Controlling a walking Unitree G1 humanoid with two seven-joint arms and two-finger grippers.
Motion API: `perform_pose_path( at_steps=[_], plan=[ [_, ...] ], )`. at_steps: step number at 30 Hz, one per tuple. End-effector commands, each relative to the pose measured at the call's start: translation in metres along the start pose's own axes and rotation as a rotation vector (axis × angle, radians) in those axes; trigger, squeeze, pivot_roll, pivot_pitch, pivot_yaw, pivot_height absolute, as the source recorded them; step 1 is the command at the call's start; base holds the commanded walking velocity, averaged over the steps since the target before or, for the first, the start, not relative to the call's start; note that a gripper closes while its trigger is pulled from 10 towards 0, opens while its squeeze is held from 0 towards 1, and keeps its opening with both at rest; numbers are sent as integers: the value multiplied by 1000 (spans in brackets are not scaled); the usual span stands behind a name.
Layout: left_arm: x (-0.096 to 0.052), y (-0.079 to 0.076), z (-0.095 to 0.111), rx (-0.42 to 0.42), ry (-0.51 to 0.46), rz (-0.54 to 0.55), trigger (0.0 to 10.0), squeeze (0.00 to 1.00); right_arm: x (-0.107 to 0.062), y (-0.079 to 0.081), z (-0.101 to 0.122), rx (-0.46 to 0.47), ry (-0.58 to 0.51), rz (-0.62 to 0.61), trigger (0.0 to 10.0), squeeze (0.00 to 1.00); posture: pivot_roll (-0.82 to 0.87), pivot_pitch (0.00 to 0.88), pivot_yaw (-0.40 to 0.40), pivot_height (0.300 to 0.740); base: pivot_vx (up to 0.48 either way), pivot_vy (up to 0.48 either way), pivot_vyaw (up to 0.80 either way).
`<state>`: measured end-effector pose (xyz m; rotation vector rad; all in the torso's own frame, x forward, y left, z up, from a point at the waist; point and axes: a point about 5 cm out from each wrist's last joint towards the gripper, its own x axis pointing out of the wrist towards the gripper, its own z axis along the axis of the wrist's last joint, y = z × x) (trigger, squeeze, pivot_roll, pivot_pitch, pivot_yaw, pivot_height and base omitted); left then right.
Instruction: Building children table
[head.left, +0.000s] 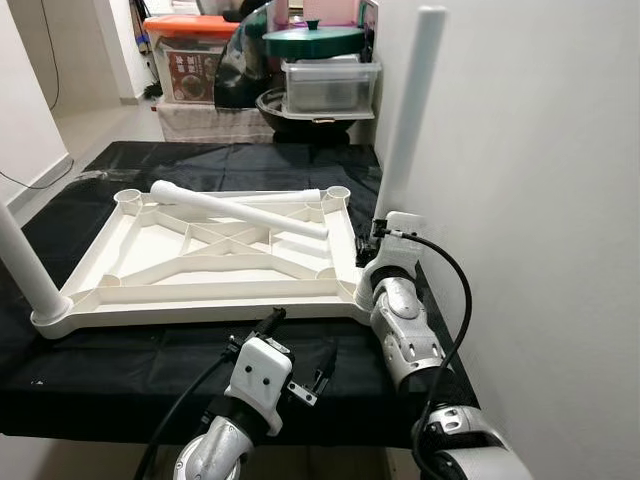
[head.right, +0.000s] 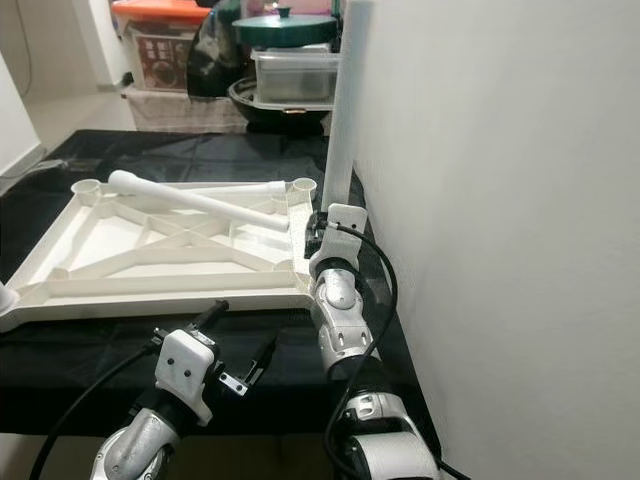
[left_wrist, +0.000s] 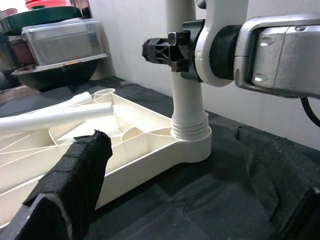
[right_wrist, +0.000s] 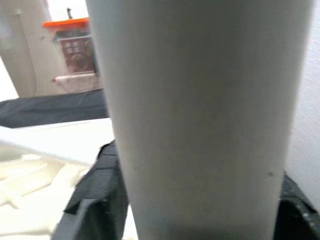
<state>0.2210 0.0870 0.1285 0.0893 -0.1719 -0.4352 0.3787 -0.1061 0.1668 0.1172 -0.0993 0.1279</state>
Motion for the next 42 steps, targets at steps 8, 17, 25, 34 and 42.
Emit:
perform_pose_path(
  at_steps=[8,17,25,34,42],
  plan=[
    [0,-1,-5,-12,6,4,10000,0,-7,-1,-5,-62,209,706,10000,0,60,0,-36,740,0,0,0],
    [2,-1,-5,-10,4,-5,10000,0,-15,13,4,-124,320,1155,10000,0,83,0,-51,740,0,0,0],
    [2,-1,-4,-8,-1,-6,10000,0,-11,31,8,-108,305,1239,0,0,92,0,-61,740,0,0,0],
    [5,1,-3,-5,-8,-7,10000,0,18,0,-1,-130,257,408,0,0,80,0,-49,740,0,0,0],
    [6,0,-3,-5,-7,-17,10000,0,6,-52,-3,-75,200,-368,0,0,73,0,-43,740,0,0,0]
  ],
)
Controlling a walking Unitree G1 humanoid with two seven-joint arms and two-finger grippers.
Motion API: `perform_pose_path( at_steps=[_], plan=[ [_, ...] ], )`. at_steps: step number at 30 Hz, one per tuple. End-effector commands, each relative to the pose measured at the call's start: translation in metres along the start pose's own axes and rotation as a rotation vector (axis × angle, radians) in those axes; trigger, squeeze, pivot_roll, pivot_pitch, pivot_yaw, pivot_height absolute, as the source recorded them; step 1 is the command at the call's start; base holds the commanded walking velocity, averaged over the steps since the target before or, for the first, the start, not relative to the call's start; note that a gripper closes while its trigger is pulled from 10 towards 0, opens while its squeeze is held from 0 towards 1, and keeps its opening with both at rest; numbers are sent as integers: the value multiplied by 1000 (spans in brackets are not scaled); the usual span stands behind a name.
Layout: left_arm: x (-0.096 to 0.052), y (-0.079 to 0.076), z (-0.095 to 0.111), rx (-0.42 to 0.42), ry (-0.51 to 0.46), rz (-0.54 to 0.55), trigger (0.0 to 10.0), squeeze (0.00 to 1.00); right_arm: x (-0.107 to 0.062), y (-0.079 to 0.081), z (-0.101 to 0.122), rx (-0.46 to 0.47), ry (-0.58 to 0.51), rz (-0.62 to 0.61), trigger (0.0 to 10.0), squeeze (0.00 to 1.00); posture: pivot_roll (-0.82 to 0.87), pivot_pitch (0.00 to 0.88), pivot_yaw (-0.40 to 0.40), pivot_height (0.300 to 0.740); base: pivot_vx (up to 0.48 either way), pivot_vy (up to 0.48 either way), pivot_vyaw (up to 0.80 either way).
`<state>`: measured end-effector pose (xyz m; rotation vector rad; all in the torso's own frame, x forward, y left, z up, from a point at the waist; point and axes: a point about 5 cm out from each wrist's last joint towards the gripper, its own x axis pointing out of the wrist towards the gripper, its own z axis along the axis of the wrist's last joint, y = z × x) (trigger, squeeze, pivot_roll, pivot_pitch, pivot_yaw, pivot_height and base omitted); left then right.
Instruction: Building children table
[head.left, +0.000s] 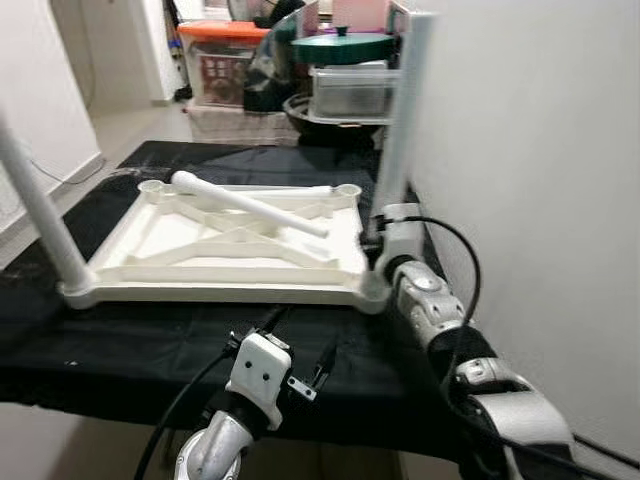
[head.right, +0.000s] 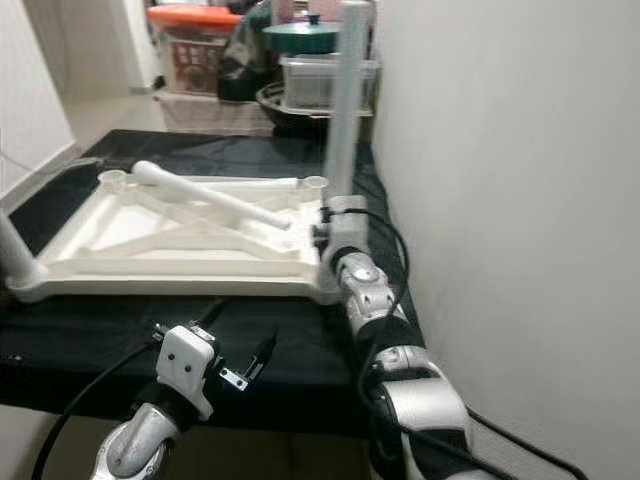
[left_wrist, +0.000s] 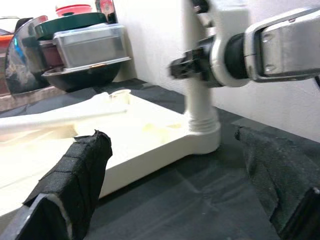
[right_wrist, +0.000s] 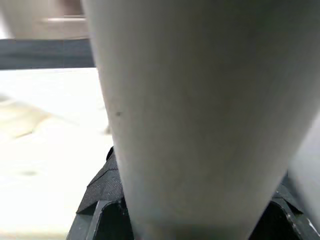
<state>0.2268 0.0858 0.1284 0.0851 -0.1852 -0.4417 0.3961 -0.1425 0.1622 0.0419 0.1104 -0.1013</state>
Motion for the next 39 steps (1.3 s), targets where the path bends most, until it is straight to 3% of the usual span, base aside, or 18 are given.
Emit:
perform_pose_path(
  at_steps=[1,6,7,8,9,12,13,15,23,26,27,28,29,30,34,36,37,39],
  plan=[
    [0,-1,-2,-3,7,-12,10000,0,-8,-9,-8,40,4,-180,0,0,73,0,-43,740,0,0,0],
    [0,-1,-2,-2,7,-13,10000,0,-17,6,-15,94,16,-217,0,0,73,0,-43,740,0,0,0],
    [1,-1,-2,-2,7,-13,10000,0,-18,19,-15,113,-2,-153,8980,0,77,0,-49,740,0,0,0],
    [1,-1,-2,-2,7,-13,10000,0,-18,19,-15,113,-2,-153,8980,0,77,0,-49,740,0,0,0],
    [1,-1,-2,-2,7,-13,10000,0,-19,32,-11,106,-48,-72,10000,847,80,0,-45,740,0,0,0],
    [1,-2,-2,-2,6,-13,10000,0,-19,40,-8,97,-81,-16,10000,847,80,0,-45,740,0,0,0],
    [1,-1,-1,-3,7,-12,10000,0,-17,43,-5,86,-115,55,10000,1000,78,0,-48,740,0,0,0],
    [1,-1,-1,-4,7,-12,10000,0,-10,35,2,110,-140,169,10000,0,77,0,-48,740,0,0,0],
    [2,-1,-2,-7,6,-14,10000,0,-4,19,17,45,-118,524,10000,0,73,0,-45,740,0,0,0],
    [4,-3,-1,-6,2,-21,10000,0,-12,17,14,16,-57,802,10000,0,81,0,-52,740,0,0,0],
    [4,-3,-1,-6,2,-21,10000,0,-12,17,14,16,-57,802,10000,0,81,0,-52,740,0,0,0],
    [5,-3,-1,-6,1,-25,10000,0,-21,20,10,-25,-15,991,10000,0,82,0,-51,740,0,0,0],
    [5,-3,-1,-6,1,-25,10000,0,-21,20,10,-25,-15,991,10000,0,82,0,-51,740,0,0,0],
    [5,-3,-1,-8,-1,-27,10000,0,-28,24,6,-54,28,1140,10000,0,88,0,-55,740,0,0,0],
    [5,-3,0,-13,-2,-28,10000,0,-32,29,2,-88,66,1250,10000,0,94,0,-58,740,0,0,0],
    [6,-4,2,-38,-6,-21,10000,0,-38,43,-1,-141,107,1413,10000,0,112,0,-69,740,0,0,0],
    [6,-4,2,-43,-7,-21,10000,0,-40,51,-1,-166,112,1457,9176,0,112,0,-70,740,0,0,0],
    [6,-4,3,-44,-8,-21,10000,0,-41,54,-1,-178,115,1486,9176,0,112,0,-71,740,0,0,0]
  ],
)
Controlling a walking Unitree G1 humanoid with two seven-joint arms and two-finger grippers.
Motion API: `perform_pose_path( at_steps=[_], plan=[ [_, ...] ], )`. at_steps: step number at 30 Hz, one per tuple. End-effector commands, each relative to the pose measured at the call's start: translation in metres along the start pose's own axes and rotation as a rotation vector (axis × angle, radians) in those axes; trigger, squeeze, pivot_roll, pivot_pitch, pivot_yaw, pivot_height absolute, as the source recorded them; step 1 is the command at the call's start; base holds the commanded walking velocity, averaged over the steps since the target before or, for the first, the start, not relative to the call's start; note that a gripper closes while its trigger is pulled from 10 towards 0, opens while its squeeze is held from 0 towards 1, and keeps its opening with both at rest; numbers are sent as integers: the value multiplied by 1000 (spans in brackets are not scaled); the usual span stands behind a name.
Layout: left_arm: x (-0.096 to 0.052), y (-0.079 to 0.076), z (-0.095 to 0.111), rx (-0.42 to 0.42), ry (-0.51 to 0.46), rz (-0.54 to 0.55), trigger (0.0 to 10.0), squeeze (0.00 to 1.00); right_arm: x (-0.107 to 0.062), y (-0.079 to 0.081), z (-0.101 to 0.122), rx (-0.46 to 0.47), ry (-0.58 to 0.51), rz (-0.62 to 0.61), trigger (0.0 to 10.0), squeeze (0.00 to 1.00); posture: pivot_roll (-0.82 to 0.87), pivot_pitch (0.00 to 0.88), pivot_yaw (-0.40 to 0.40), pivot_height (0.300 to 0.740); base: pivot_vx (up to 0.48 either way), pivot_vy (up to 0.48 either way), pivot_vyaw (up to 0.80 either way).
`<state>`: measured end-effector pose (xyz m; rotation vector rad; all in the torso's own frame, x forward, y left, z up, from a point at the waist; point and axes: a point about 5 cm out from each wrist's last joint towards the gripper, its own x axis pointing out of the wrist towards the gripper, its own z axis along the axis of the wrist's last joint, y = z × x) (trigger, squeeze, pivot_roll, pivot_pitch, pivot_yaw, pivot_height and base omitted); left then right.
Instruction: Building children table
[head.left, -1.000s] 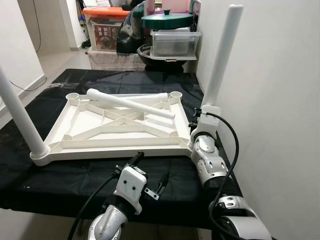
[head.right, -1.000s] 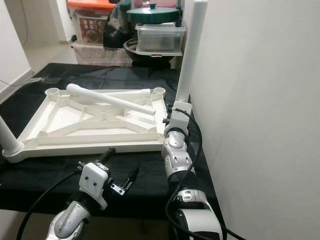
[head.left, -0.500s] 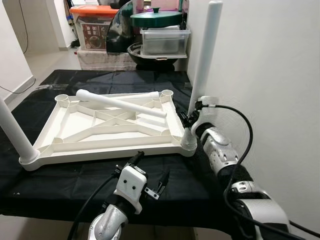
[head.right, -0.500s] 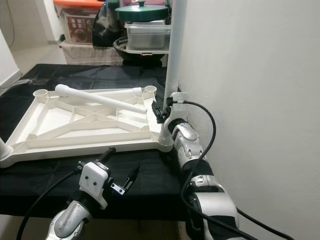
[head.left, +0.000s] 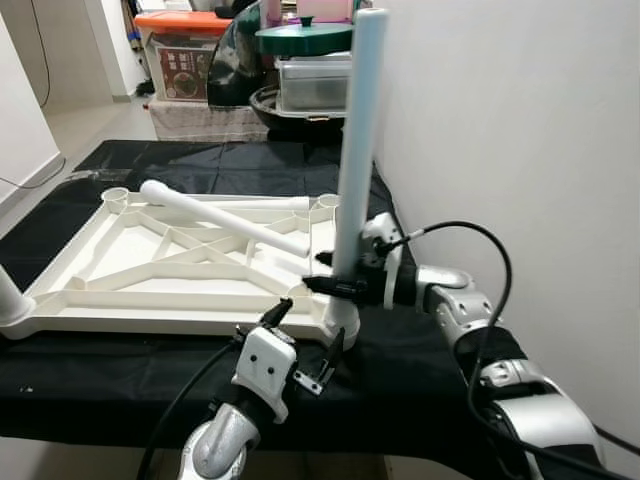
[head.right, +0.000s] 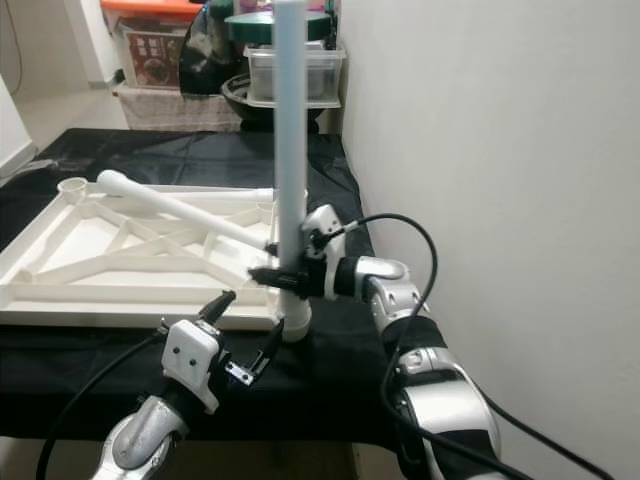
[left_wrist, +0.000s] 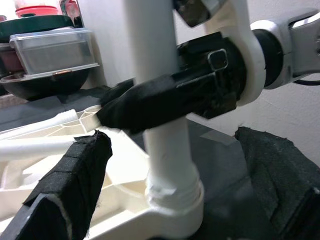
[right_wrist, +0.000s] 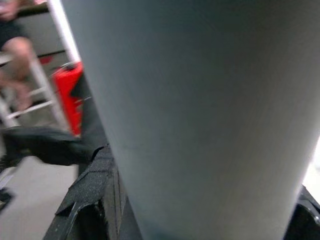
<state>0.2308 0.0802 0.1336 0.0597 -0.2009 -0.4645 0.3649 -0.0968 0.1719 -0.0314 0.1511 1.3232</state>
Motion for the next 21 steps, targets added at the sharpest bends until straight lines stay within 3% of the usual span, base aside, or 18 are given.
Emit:
perform_pose_path(
  at_steps=[1,8,10,11,12,14,16,17,18,19,20,21],
  plan=[
    [-2,-1,-2,-20,16,-2,10000,0,15,6,-3,-27,44,54,0,0,111,0,-69,740,0,0,0],
    [-2,-1,-3,-17,20,-5,10000,0,21,-1,-2,-51,6,-135,0,0,107,0,-65,740,0,0,0],
    [-2,-1,-3,-17,20,-5,10000,0,21,-1,-2,-51,6,-135,0,0,107,0,-65,740,0,0,0],
    [-2,-1,-4,-17,21,-8,10000,0,19,-7,-1,-28,-29,-261,0,0,104,0,-61,740,0,0,0],
    [-2,-1,-4,-17,21,-8,10000,0,19,-7,-1,-28,-29,-261,0,0,104,0,-61,740,0,0,0],
    [-2,-2,-4,-17,25,-14,10000,0,-5,-31,-10,49,-60,-811,0,0,92,0,-54,740,0,0,0],
    [-2,-2,-4,-17,25,-14,10000,0,-5,-31,-10,49,-60,-811,0,0,92,0,-54,740,0,0,0],
    [-2,-2,-5,-17,27,-16,10000,0,-21,-37,-18,86,-61,-1081,0,0,87,0,-54,740,0,0,0],
    [-2,-2,-5,-17,27,-16,10000,0,-21,-37,-18,86,-61,-1081,0,0,87,0,-54,740,0,0,0],
    [-2,-3,-5,-17,28,-20,10000,0,-33,-36,-26,99,-73,-1323,0,0,85,0,-56,740,0,0,0],
    [-2,-3,-5,-17,28,-20,10000,0,-33,-36,-26,99,-73,-1323,0,0,85,0,-56,740,0,0,0],
    [-2,-3,-5,-16,29,-22,10000,0,-38,-30,-33,124,-87,-1470,0,0,95,0,-63,740,0,0,0]
  ],
)
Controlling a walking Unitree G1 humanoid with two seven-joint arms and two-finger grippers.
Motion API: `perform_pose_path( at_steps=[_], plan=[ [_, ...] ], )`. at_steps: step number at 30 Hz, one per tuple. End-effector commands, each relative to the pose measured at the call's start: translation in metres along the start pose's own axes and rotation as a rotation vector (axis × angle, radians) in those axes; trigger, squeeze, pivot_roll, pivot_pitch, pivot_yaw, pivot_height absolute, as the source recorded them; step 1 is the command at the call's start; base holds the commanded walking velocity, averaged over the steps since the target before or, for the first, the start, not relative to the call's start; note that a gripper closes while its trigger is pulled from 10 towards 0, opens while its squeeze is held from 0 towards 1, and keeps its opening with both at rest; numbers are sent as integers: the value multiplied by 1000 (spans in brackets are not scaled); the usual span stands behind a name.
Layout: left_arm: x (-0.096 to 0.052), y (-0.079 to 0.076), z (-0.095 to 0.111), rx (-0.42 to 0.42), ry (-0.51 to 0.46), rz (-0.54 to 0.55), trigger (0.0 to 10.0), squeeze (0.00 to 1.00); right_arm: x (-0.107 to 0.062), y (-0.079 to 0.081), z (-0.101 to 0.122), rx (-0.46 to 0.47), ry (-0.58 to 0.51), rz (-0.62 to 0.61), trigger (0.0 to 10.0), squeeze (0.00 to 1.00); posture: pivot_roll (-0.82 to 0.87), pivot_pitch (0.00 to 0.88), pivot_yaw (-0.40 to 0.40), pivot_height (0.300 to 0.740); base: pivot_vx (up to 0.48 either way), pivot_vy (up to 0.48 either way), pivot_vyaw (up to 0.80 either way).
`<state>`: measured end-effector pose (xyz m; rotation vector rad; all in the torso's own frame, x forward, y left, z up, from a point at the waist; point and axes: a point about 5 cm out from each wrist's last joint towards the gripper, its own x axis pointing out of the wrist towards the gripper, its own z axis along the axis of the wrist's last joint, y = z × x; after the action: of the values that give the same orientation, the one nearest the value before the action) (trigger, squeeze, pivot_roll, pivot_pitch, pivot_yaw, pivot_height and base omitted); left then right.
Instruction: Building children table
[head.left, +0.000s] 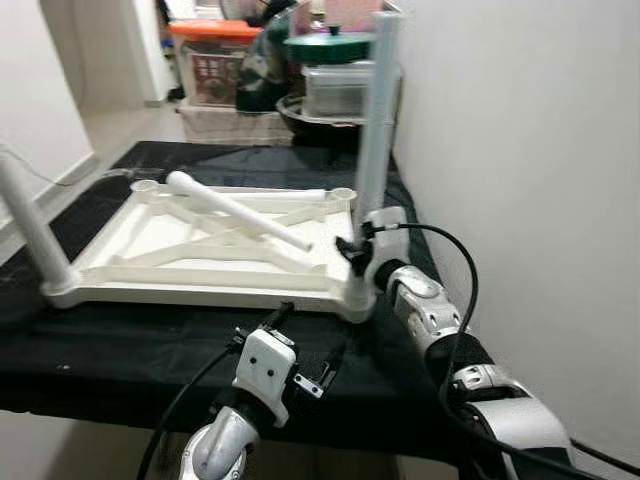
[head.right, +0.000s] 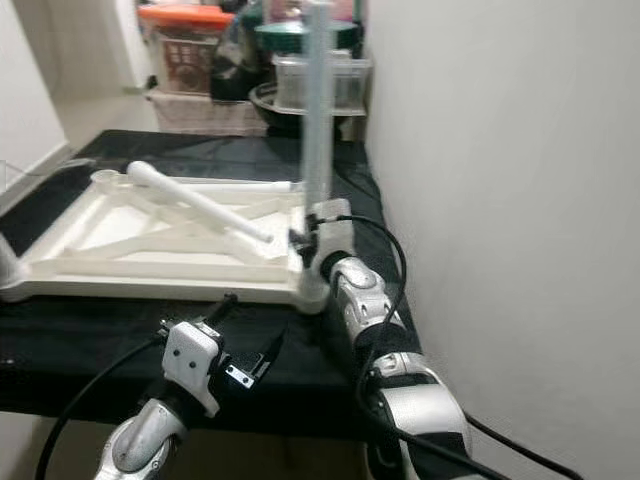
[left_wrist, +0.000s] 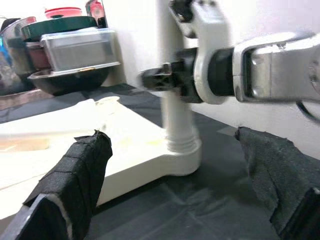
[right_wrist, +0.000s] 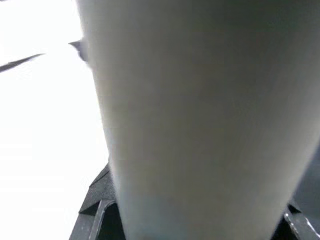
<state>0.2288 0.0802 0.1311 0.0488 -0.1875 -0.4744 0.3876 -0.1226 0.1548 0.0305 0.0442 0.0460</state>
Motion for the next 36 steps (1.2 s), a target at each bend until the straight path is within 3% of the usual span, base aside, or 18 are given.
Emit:
perform_pose_path(
  at_steps=[1,7,8,9,11,12,14,15,18,20,25,26,28,29,31,32,34,36],
  plan=[
    [0,-2,-4,-1,20,-14,10000,0,-12,-23,-16,12,42,-284,0,0,95,0,-62,740,0,0,0],
    [0,-3,-4,0,20,-15,10000,0,-20,0,-23,71,40,-317,0,0,97,0,-69,740,0,0,0],
    [0,-3,-4,-1,21,-16,10000,0,-19,9,-23,86,33,-266,4039,0,97,0,-69,740,0,0,0],
    [0,-4,-4,-1,21,-16,10000,0,-17,20,-21,90,8,-163,10000,0,97,0,-71,740,0,0,0],
    [0,-4,-4,-1,21,-16,10000,0,-17,20,-21,90,8,-163,10000,0,97,0,-71,740,0,0,0],
    [0,-4,-4,-1,22,-16,10000,0,-16,31,-18,104,-27,-71,10000,1000,96,0,-69,740,0,0,0],
    [-1,-4,-4,-1,22,-18,10000,0,-15,38,-13,105,-67,23,10000,1000,96,0,-70,740,0,0,0],
    [-1,-4,-5,-1,23,-20,10000,0,-13,40,-9,100,-104,103,10000,0,94,0,-67,740,0,0,0],
    [-1,-4,-5,0,24,-24,10000,0,-7,30,-1,117,-118,221,10000,0,90,0,-62,740,0,0,0],
    [-1,-4,-6,1,26,-28,10000,0,-5,22,5,139,-80,389,10000,0,89,0,-60,740,0,0,0],
    [-1,-4,-6,1,27,-31,10000,0,-6,18,11,127,-31,587,10000,0,89,0,-59,740,0,0,0],
    [0,-5,-7,3,28,-34,10000,0,-8,19,15,91,-4,723,10000,0,89,0,-60,740,0,0,0],
    [0,-5,-7,3,28,-34,10000,0,-8,19,15,91,-4,723,10000,0,89,0,-60,740,0,0,0],
    [0,-5,-7,5,29,-36,10000,0,-12,22,17,44,30,883,10000,0,93,0,-61,740,0,0,0],
    [0,-5,-7,5,29,-36,10000,0,-12,22,17,44,30,883,10000,0,93,0,-61,740,0,0,0],
    [0,-5,-7,7,29,-37,10000,0,-17,26,15,-29,76,1037,10000,0,104,0,-68,740,0,0,0],
    [0,-5,-7,7,29,-37,10000,0,-17,26,15,-29,76,1037,10000,0,104,0,-68,740,0,0,0],
    [1,-4,-6,12,26,-37,10000,0,-22,33,9,-126,153,1215,10000,0,116,0,-73,740,0,0,0]
  ],
)
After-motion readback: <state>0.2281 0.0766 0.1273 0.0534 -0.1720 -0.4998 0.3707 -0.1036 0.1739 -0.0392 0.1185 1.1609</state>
